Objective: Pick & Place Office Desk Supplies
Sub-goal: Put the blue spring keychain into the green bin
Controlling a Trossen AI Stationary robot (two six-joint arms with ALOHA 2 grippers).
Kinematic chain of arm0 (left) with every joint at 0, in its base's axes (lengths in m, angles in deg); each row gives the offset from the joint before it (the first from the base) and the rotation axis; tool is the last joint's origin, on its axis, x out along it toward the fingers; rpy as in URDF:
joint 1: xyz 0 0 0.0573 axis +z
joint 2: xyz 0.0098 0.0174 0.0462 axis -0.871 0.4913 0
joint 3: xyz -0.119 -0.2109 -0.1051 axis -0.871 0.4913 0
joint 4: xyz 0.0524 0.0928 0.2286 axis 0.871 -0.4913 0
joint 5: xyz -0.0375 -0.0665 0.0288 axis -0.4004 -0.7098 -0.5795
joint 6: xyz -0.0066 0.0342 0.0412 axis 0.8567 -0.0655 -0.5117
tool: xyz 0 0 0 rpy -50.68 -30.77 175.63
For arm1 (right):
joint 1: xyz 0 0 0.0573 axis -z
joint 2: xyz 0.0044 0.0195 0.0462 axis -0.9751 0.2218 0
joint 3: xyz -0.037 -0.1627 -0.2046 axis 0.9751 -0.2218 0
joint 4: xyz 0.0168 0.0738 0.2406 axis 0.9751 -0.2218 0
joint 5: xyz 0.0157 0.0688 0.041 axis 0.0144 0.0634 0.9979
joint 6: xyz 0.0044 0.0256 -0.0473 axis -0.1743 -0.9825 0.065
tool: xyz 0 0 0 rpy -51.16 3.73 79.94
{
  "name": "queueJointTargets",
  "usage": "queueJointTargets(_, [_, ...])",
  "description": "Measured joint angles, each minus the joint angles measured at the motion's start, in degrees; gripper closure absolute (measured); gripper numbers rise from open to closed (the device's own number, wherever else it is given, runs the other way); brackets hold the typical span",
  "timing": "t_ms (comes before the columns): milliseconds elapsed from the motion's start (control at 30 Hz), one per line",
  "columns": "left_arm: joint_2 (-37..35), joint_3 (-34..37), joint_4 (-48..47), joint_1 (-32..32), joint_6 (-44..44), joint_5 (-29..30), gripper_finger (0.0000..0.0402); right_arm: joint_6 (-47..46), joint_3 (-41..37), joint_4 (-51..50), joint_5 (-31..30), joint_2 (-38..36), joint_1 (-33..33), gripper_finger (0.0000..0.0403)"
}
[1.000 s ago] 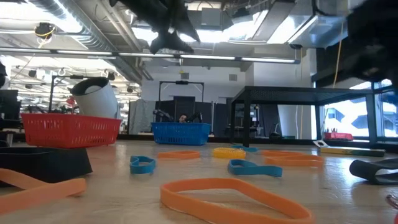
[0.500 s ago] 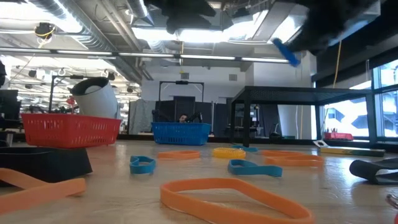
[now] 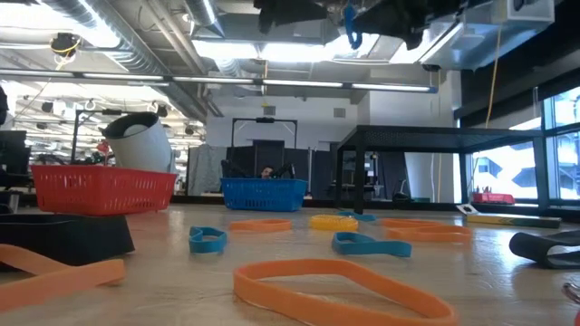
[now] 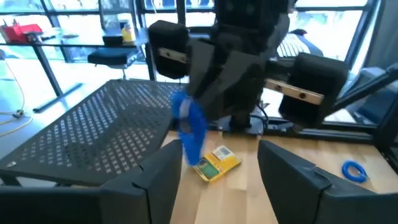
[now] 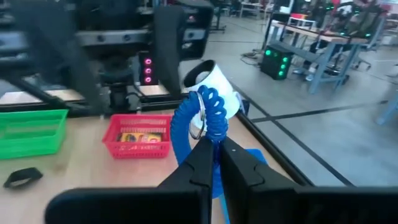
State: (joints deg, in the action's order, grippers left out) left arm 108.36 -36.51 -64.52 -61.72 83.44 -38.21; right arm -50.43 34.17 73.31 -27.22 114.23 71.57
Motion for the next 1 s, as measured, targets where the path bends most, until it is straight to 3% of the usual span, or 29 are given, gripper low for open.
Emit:
queueJointTargets(233, [2.57, 0.01, 3.37, 0.37, 1.05, 6.86, 0.0162, 1.22, 0.0, 5.27, -0.17, 3.01, 0.74, 0.0387])
queueJointTargets(567, [4.19, 0.0, 4.87, 2.09, 4.46, 6.35, 0.0164, 3.55, 0.0, 8.93, -0.17, 4.58, 0.93, 0.0387])
queueJointTargets(700, [4.19, 0.0, 4.74, 2.03, 2.79, 5.27, 0.0198, 5.1, 0.0, 10.18, -0.04, 4.58, 0.91, 0.0383])
queueJointTargets(1000, [4.19, 0.0, 4.72, 2.82, 2.08, 5.47, 0.0336, 5.09, 0.0, 10.17, 0.02, 4.58, 0.93, 0.0375])
